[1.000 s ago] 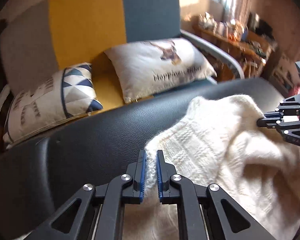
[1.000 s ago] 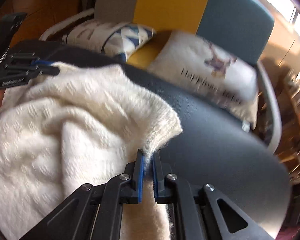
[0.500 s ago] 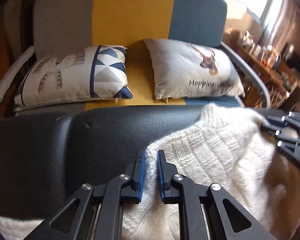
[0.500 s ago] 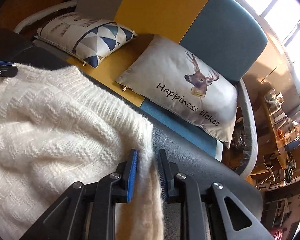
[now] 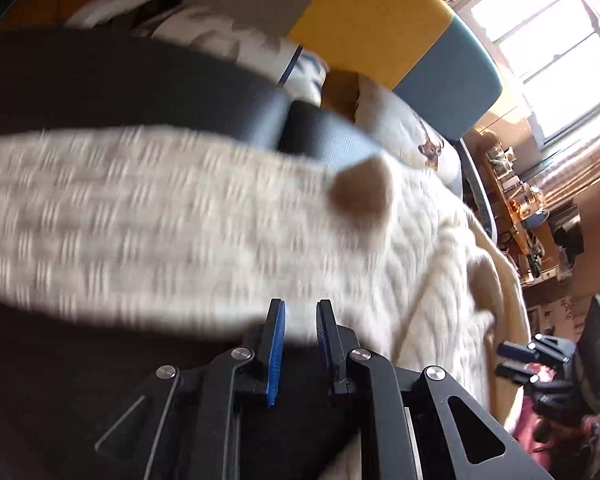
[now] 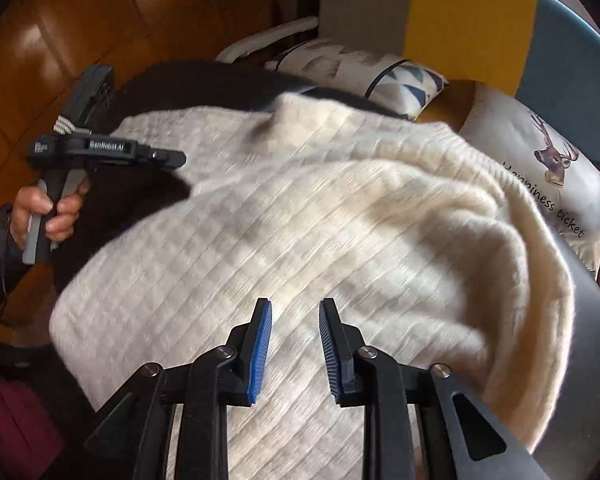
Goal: Fold clothes
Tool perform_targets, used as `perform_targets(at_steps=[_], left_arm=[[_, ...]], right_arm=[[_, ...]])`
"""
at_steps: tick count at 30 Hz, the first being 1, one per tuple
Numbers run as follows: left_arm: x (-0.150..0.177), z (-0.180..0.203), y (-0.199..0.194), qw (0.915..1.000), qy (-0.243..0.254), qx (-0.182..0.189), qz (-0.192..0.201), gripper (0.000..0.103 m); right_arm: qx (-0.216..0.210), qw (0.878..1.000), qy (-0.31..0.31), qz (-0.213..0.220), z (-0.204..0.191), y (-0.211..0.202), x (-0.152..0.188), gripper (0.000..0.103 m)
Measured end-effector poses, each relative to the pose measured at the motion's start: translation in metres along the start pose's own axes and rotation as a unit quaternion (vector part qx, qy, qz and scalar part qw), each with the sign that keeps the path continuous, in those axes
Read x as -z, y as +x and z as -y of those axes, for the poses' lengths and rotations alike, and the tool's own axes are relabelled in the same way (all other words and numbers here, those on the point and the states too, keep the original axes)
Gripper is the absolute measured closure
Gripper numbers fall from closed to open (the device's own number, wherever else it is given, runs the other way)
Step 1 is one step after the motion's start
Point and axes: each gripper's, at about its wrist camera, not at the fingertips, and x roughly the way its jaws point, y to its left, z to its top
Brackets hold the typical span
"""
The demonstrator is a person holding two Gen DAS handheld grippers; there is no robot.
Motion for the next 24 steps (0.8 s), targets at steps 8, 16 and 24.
perform_targets(at_steps=[8,16,24], left_arm=[[0.024,0.005,0.019,0.9908,-0.063,0.096,-0.071,0.087],[0.019,0.028,0.046,0.987,-0.091,0.108,-0.076,0.088],[0.009,0.006,0.005,0.9922,-0.097,0.076,-0.02,0.098]], right_arm=[[0.031,0.996,0.008,-0.082,-0.039,0.017,0.067,0.079],[0.036,0.995,0.04,-0.086,-0.038,0.015,0.098,0.079],[0.042,0.99,0.028,-0.134,-0.035,0.006,0.112,0.079]])
